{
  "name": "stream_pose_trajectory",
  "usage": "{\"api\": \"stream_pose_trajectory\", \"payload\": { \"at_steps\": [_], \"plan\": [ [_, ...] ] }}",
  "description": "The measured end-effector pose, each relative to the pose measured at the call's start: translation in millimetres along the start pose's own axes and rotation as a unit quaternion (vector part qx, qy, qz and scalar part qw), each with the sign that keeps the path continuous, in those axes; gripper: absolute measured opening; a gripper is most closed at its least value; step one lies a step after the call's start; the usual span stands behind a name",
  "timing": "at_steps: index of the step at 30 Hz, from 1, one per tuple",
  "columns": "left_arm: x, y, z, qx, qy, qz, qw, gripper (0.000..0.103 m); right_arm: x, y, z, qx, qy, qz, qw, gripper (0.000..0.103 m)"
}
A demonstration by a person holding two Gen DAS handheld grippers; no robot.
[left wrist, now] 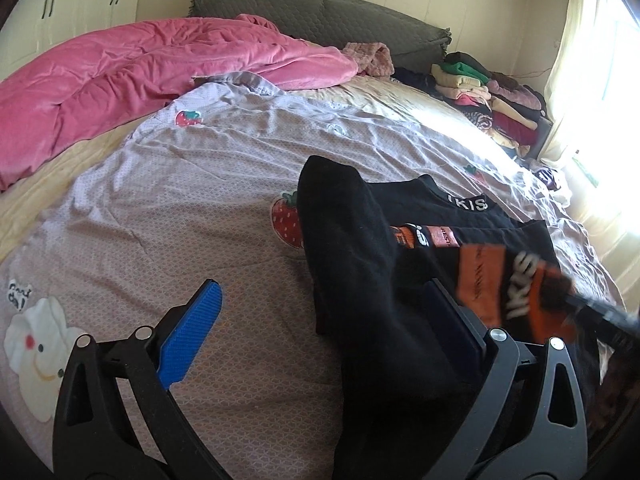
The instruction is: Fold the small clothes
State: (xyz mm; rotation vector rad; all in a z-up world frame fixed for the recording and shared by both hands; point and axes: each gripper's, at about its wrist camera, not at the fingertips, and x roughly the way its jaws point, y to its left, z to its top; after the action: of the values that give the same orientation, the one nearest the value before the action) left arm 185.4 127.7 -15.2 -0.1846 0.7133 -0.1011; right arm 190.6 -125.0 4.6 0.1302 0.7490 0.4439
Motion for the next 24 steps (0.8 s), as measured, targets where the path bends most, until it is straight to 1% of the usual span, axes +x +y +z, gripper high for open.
{"api": "stream_pose_trajectory", "payload": {
  "at_steps": [3,6,8,11,16,20,24],
  "plan": [
    [0.0,0.6,-0.2,0.0,-0.001,0.0,1.0,0.093,-21.2,-2.8,23.1,-0.022,-0.033,-0.022,0.999,0.011],
    [0.2,0.6,-0.2,0.001,0.0,0.001,1.0,0.093,-38.5,-16.5,41.0,-0.038,-0.06,-0.067,0.995,0.011],
    [0.6,0.2,-0.5,0.003,0.001,0.001,1.0,0.093,-42.3,-27.6,46.7,-0.046,-0.066,-0.092,0.993,0.011],
    [2.0,-2.1,-0.4,0.009,0.005,0.001,0.9999,0.093,-41.3,-47.9,49.3,-0.045,-0.063,-0.125,0.989,0.011],
    [5.6,-9.6,0.0,0.017,0.013,-0.011,0.9997,0.093,-26.3,-79.5,42.3,-0.02,-0.046,-0.139,0.989,0.011],
    [8.8,-20.0,2.7,0.022,0.021,-0.028,0.9992,0.093,-17.2,-91.2,38.8,-0.008,-0.041,-0.14,0.989,0.011],
    [13.8,-33.4,5.2,0.03,0.033,-0.035,0.9984,0.093,-17.2,-98.4,35.7,-0.005,-0.041,-0.154,0.987,0.011]
  ]
}}
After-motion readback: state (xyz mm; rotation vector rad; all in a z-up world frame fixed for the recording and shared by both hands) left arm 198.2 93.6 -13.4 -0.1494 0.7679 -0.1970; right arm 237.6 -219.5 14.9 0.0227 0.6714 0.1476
